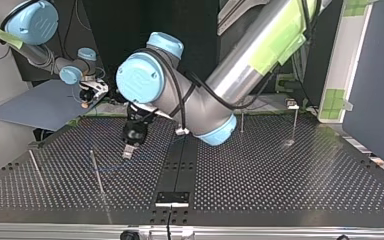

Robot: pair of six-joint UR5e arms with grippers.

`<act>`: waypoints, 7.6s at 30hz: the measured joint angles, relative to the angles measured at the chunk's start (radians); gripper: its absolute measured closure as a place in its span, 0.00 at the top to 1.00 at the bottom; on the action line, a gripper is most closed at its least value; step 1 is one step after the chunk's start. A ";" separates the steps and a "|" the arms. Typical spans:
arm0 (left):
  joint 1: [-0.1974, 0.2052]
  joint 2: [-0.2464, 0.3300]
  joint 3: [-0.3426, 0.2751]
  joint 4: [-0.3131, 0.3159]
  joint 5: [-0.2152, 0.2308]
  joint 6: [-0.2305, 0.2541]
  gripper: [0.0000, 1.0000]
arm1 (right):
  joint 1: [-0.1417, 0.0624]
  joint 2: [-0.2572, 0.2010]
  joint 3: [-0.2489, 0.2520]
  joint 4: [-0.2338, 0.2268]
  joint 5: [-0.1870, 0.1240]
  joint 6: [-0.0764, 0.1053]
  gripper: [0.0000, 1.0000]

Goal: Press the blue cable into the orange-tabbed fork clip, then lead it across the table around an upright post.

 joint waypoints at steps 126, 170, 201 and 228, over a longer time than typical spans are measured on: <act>0.078 0.346 -1.078 0.872 0.058 -0.166 0.99 | 0.008 -0.004 -0.010 0.041 0.000 -0.050 0.00; 0.181 0.238 -1.252 1.058 0.081 -0.081 0.99 | 0.012 -0.011 -0.010 0.056 -0.011 -0.056 0.00; 0.181 0.238 -1.252 1.059 0.081 -0.080 0.99 | 0.012 -0.011 -0.009 0.056 -0.011 -0.056 0.00; 0.181 0.238 -1.252 1.059 0.081 -0.080 0.99 | 0.012 -0.011 -0.009 0.056 -0.011 -0.056 0.00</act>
